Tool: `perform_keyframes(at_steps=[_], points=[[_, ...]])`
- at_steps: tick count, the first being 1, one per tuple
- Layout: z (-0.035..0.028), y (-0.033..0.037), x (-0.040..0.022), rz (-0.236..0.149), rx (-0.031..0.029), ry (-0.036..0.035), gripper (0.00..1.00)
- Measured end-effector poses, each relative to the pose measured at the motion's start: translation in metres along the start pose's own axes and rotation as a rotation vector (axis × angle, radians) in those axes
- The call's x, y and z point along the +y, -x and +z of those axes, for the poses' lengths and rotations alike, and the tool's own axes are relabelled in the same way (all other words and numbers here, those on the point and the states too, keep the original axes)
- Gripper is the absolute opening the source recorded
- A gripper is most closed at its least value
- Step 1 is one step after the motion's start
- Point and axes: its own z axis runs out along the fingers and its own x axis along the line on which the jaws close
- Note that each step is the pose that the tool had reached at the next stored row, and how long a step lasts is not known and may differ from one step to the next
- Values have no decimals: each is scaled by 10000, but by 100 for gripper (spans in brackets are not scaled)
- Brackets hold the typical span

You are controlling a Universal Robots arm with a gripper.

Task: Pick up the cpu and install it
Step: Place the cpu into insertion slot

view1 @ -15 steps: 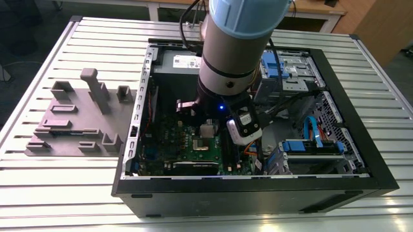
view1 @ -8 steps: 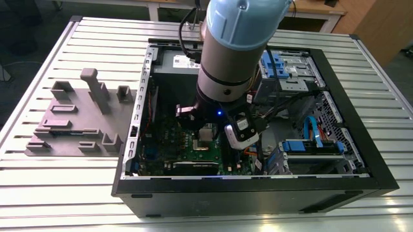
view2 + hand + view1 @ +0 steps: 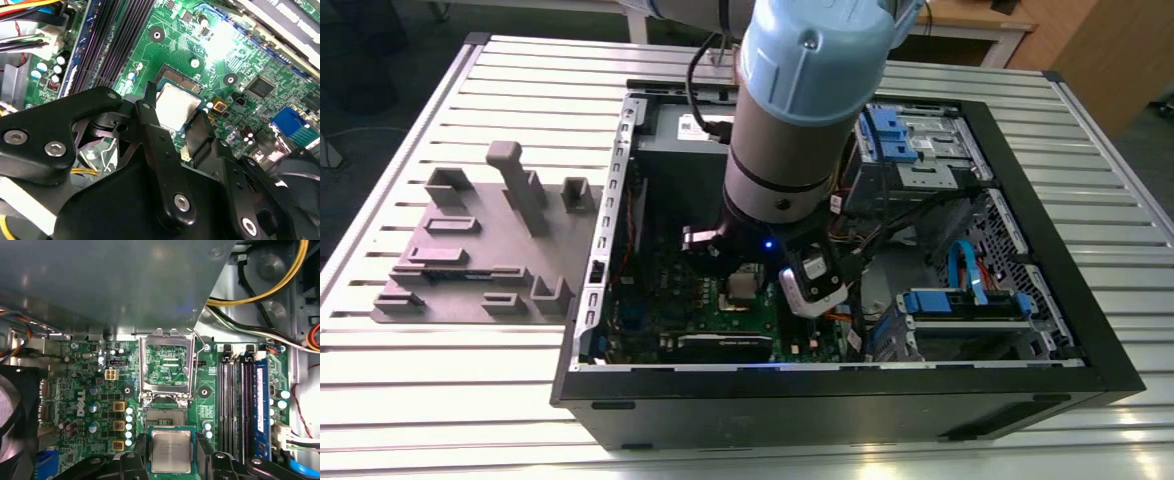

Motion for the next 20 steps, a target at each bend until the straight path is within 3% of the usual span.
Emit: perform_keyframes(at_steps=[9,20], points=[[158,-20,-8,-44,3,-1,47],[211,-22,5,-44,5,0,47]])
